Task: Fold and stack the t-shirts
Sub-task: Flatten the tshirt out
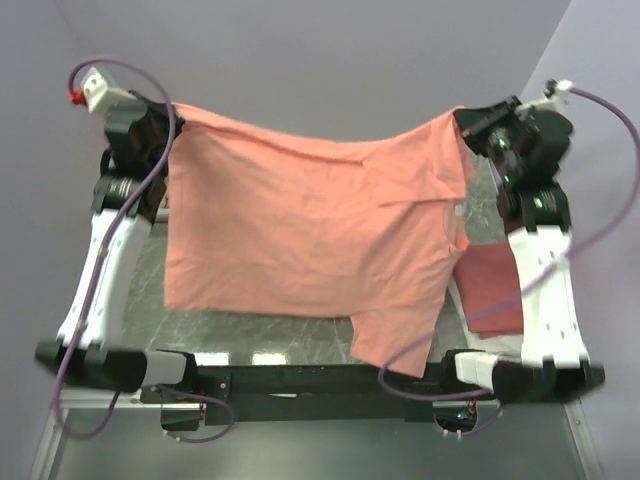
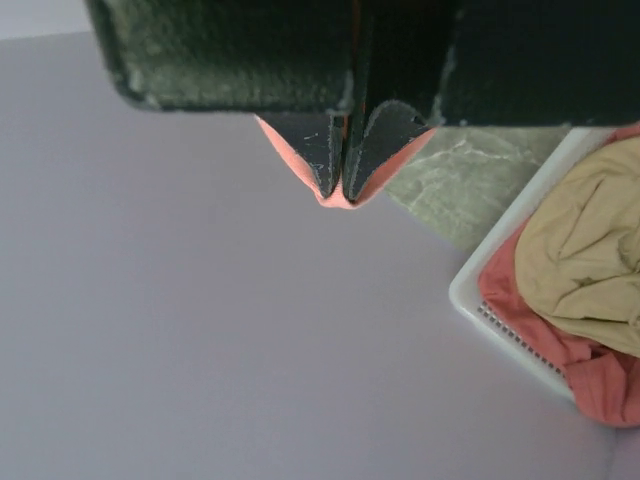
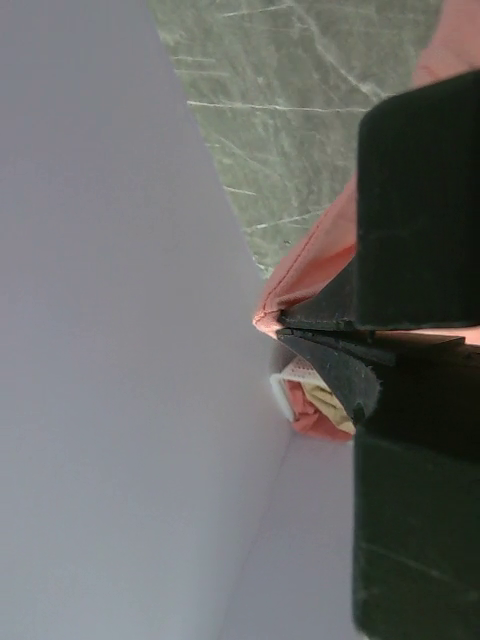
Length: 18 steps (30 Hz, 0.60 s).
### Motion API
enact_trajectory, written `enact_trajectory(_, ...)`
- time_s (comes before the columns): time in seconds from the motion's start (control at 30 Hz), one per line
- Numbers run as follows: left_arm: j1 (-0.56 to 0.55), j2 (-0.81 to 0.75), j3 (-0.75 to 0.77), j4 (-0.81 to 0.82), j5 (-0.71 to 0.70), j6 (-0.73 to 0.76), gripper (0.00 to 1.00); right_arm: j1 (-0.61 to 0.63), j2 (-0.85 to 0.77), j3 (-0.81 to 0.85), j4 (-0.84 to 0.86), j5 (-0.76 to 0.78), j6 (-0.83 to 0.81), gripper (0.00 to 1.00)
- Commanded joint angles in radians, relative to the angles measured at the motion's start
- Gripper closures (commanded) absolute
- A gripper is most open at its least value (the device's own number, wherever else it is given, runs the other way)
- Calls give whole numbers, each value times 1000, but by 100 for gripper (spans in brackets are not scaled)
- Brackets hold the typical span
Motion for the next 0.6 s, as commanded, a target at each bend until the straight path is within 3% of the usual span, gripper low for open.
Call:
enact_trajectory(0.0, 126, 123, 128, 167, 196, -37, 99, -10, 136, 122, 205, -19, 21, 100)
enact_trajectory(0.17, 251, 431, 501, 160, 373, -79, 99, -19, 402, 403, 244, -52, 35, 100)
enact_trajectory(0.27, 280, 509, 599, 207, 465, -100, 99, -21, 463, 506, 291, -86, 61, 100)
enact_trajectory(0.43, 331, 477, 541, 247, 519, -116, 99, -25, 431, 463, 322, -66, 60, 100)
enact_trajectory(0.57, 351, 395, 263, 286, 542, -123, 99, -39, 316, 200, 340, -83, 98, 100)
